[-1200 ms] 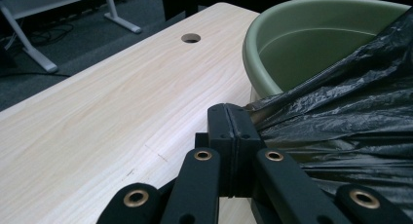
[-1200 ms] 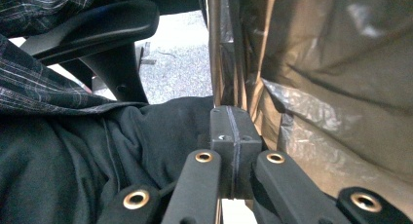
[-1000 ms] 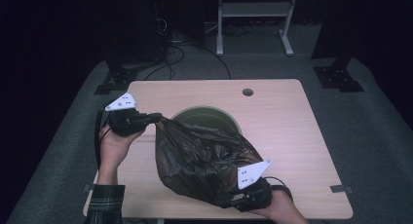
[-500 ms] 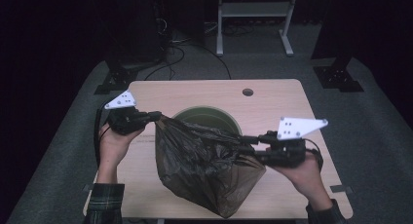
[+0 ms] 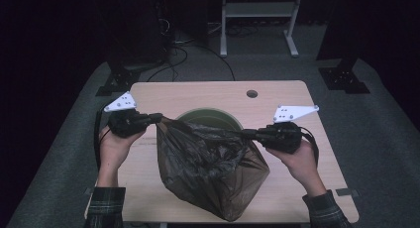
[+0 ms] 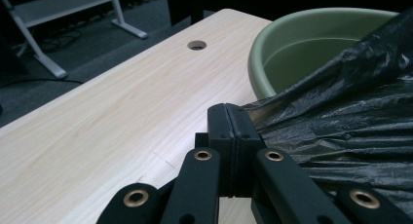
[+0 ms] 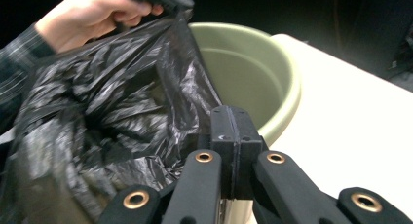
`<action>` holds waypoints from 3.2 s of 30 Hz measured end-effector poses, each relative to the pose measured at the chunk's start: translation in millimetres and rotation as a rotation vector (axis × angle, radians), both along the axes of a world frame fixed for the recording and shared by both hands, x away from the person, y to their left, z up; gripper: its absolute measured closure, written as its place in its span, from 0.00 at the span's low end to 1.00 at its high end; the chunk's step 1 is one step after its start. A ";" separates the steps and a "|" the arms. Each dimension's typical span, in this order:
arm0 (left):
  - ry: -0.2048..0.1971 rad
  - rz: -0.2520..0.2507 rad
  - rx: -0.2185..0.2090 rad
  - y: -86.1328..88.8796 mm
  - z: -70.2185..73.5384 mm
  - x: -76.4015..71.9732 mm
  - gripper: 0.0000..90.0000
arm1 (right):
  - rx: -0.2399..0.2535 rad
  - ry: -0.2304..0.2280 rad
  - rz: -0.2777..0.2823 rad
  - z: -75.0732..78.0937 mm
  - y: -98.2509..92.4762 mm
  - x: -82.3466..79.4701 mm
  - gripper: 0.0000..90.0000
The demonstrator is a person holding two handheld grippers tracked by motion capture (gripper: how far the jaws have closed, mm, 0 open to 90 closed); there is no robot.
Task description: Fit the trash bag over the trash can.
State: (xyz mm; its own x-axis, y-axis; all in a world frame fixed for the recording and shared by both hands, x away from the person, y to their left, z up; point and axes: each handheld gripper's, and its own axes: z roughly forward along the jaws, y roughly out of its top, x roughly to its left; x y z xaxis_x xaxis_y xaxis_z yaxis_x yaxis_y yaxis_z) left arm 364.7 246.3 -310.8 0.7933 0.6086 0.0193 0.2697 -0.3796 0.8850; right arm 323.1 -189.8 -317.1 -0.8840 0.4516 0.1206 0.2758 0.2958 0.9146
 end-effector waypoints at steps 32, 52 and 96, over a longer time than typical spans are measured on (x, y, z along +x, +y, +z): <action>0.096 0.086 0.051 -0.1 -57.9 26.7 1.00 | -0.083 0.037 -0.286 -48.9 0.0 54.3 0.84; 0.068 0.084 0.055 5.1 -46.7 10.5 1.00 | 0.101 0.000 0.175 12.2 4.2 -90.5 0.70; 0.155 0.091 0.077 3.9 -81.3 19.8 1.00 | -0.036 0.087 0.235 -68.2 31.0 -101.8 0.78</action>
State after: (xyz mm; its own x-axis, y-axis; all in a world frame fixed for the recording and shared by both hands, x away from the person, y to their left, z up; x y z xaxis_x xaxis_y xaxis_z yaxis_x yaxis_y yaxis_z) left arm 384.5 250.1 -392.0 0.7322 0.6793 -0.0492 0.4366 -0.4127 0.7994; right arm 221.3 -158.9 -385.3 -0.9522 0.2406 0.1882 0.2729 0.3926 0.8783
